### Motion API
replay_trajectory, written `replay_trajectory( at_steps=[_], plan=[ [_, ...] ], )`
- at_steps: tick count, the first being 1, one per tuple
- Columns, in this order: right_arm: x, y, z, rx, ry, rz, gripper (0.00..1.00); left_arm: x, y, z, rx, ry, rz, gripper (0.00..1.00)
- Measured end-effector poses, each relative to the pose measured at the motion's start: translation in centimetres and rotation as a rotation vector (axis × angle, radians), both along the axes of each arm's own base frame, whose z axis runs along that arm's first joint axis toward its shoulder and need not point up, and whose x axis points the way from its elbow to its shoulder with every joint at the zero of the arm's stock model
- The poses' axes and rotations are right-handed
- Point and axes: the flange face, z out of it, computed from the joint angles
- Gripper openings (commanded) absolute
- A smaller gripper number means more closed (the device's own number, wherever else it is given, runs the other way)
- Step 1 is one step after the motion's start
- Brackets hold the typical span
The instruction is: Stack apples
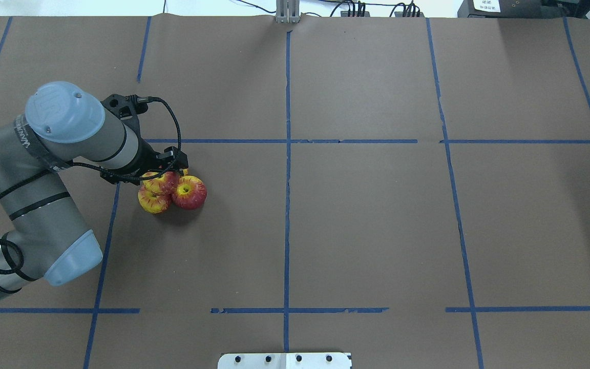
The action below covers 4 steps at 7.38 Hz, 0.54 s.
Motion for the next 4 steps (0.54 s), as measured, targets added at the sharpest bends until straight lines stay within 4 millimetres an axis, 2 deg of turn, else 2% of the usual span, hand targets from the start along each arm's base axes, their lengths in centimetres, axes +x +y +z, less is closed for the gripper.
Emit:
replay_trajectory(
  at_steps=[2, 4],
  plan=[
    [0.0, 0.0, 0.0, 0.0, 0.0, 0.0, 1.0, -2.9, -1.6, -0.9, 0.014, 0.014, -0.047, 1.0],
    [0.0, 0.0, 0.0, 0.0, 0.0, 0.0, 1.0, -7.5, -3.4, -2.1, 0.059, 0.027, -0.096, 1.0]
  ],
)
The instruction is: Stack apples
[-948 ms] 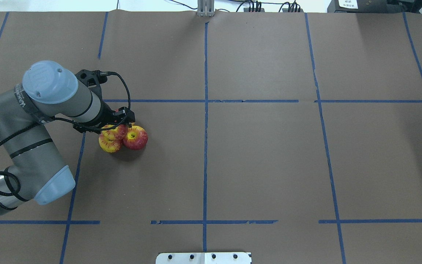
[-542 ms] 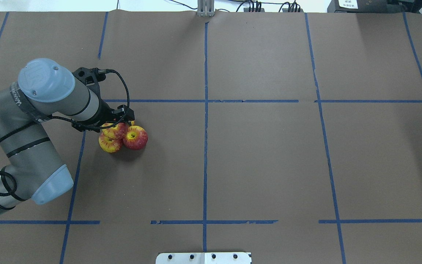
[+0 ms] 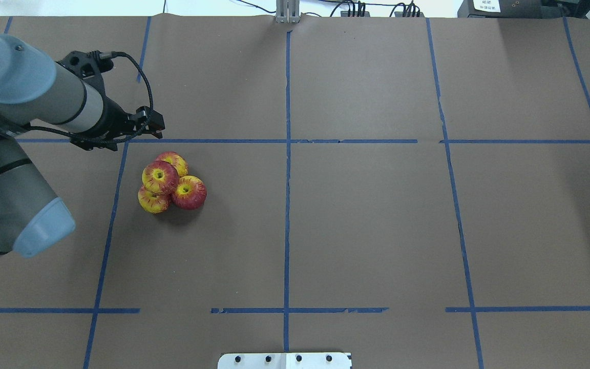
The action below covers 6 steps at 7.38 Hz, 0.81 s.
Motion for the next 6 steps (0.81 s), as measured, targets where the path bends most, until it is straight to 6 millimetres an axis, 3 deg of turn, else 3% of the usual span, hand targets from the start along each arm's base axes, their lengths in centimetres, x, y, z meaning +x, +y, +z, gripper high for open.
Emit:
replay_trajectory(
  at_steps=[1, 2, 4, 6],
  plan=[
    [0.0, 0.0, 0.0, 0.0, 0.0, 0.0, 1.0, -2.2, -0.8, 0.7, 0.034, -0.019, 0.014, 1.0],
    [0.0, 0.0, 0.0, 0.0, 0.0, 0.0, 1.0, -4.8, -1.4, 2.9, 0.062, -0.049, 0.059, 1.0],
    [0.0, 0.0, 0.0, 0.0, 0.0, 0.0, 1.0, -12.1, -2.1, 9.5, 0.142, -0.15, 0.172, 1.0],
    [0.0, 0.0, 0.0, 0.0, 0.0, 0.0, 1.0, -21.5, -1.1, 17.7, 0.233, -0.237, 0.331, 1.0]
  ],
)
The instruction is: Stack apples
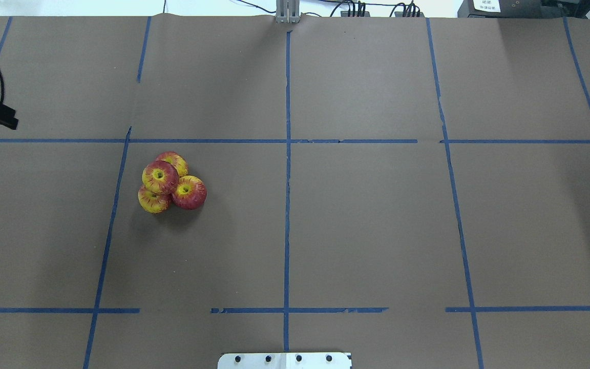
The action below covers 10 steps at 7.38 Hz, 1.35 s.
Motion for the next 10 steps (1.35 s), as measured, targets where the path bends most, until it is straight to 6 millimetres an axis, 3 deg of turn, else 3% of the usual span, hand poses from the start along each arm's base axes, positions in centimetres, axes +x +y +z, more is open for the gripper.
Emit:
replay_trajectory(
  at_steps=[2, 4, 6, 10],
  plan=[
    [0.0, 0.0, 0.0, 0.0, 0.0, 0.0, 1.0, -7.9, 2.3, 8.0, 0.028, -0.021, 0.126, 1.0],
    [0.0, 0.0, 0.0, 0.0, 0.0, 0.0, 1.0, -13.3, 3.7, 13.4, -0.005, -0.042, 0.167, 1.0],
    [0.0, 0.0, 0.0, 0.0, 0.0, 0.0, 1.0, -17.6, 5.3, 15.6, -0.074, -0.031, 0.16, 1.0],
    [0.0, 0.0, 0.0, 0.0, 0.0, 0.0, 1.0, -18.5, 6.8, 16.6, -0.128, 0.054, 0.143, 1.0]
  ],
)
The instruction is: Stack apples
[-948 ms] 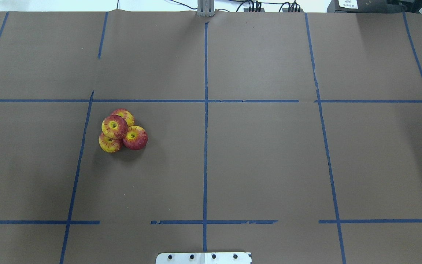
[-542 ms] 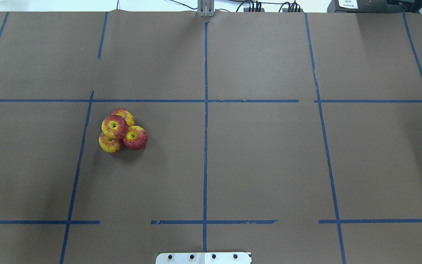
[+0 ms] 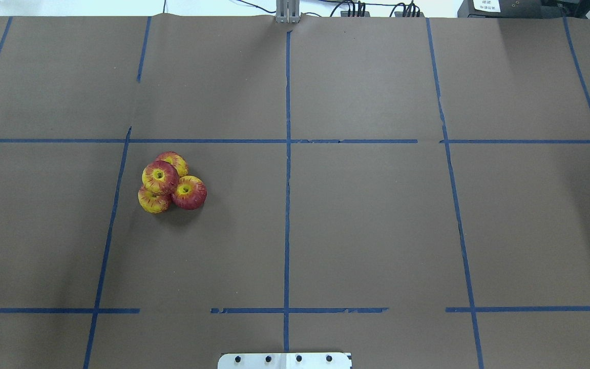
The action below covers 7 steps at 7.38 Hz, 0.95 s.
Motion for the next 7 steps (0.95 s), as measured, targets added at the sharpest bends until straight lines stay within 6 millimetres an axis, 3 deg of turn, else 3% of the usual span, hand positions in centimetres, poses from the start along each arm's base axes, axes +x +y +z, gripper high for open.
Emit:
replay_trajectory(
  at_steps=[7],
  plan=[
    [0.0, 0.0, 0.0, 0.0, 0.0, 0.0, 1.0, -0.1, -1.0, -1.5, 0.048, -0.003, 0.003, 1.0]
  ],
)
